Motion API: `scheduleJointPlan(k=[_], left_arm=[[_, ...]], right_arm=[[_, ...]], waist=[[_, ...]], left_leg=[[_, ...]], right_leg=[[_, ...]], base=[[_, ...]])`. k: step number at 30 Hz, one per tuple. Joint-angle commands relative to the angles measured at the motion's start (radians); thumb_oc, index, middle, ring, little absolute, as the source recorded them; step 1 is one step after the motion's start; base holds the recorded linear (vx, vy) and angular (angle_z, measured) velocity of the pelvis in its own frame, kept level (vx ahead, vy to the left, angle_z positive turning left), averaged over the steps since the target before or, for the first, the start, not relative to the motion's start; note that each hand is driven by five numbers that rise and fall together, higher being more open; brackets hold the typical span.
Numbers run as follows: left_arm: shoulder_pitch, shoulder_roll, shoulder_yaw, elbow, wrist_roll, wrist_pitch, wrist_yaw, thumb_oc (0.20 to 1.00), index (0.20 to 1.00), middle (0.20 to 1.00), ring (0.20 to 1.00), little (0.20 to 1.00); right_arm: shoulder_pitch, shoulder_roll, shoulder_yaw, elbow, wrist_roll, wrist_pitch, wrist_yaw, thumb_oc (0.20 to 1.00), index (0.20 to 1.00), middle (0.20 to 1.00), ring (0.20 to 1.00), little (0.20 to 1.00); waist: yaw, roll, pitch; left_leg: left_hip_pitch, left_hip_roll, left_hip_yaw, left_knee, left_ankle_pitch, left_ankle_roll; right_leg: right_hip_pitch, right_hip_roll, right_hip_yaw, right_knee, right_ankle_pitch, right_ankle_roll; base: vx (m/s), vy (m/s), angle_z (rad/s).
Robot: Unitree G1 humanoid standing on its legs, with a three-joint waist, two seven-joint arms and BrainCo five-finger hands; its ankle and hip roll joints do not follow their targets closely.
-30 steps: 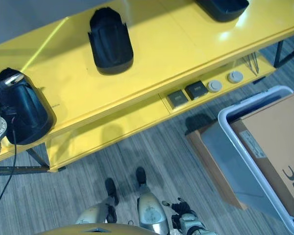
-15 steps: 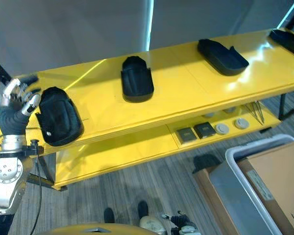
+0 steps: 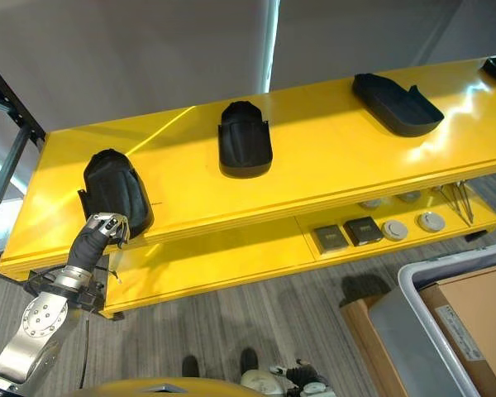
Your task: Move parts from the plastic box to the shelf.
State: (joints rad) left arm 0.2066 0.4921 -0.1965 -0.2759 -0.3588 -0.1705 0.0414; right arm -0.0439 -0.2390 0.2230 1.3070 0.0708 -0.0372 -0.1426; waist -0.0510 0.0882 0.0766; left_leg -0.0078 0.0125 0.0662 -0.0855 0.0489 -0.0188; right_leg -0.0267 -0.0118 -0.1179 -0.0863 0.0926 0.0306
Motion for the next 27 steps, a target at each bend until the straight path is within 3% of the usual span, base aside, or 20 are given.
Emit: scheduleJointPlan(k=[1, 14, 27], left_arm=[[-0.062, 0.01, 0.048, -0.02, 0.034, -0.028, 0.009, 0.2, 0.2, 0.2, 0.2, 0.2], [-0.172, -0.039, 0.04, 0.125, 0.066, -0.015, 0.082, 0.2, 0.2, 0.2, 0.2, 0.2], [-0.204, -0.055, 0.156, 0.216, 0.104, -0.031, 0.206, 0.2, 0.2, 0.2, 0.2, 0.2]], right_arm=[[-0.042, 0.043, 0.014, 0.025, -0.014, 0.003, -0.017, 1.0, 1.0, 1.0, 1.0, 1.0], [-0.042, 0.039, 0.022, 0.02, -0.02, 0.009, -0.037, 1.0, 1.0, 1.0, 1.0, 1.0], [-0.026, 0.037, 0.01, 0.022, -0.026, 0.001, -0.054, 1.0, 1.0, 1.0, 1.0, 1.0]], waist=[[-0.011, -0.046, 0.026], [-0.043, -0.055, 0.053], [-0.045, -0.067, 0.045]], left_leg=[[0.002, 0.114, -0.044, -0.002, -0.003, -0.077], [-0.025, 0.122, 0.0, -0.002, -0.002, -0.079], [-0.021, 0.125, 0.004, -0.002, -0.008, -0.082]], right_leg=[[-0.007, -0.077, 0.073, 0.029, -0.06, 0.082], [-0.061, -0.07, 0.118, 0.012, -0.033, 0.089], [-0.055, -0.07, 0.12, 0.005, -0.035, 0.087]], base=[[0.0, 0.0, 0.0], [0.0, 0.006, -0.11], [0.01, 0.001, -0.03]])
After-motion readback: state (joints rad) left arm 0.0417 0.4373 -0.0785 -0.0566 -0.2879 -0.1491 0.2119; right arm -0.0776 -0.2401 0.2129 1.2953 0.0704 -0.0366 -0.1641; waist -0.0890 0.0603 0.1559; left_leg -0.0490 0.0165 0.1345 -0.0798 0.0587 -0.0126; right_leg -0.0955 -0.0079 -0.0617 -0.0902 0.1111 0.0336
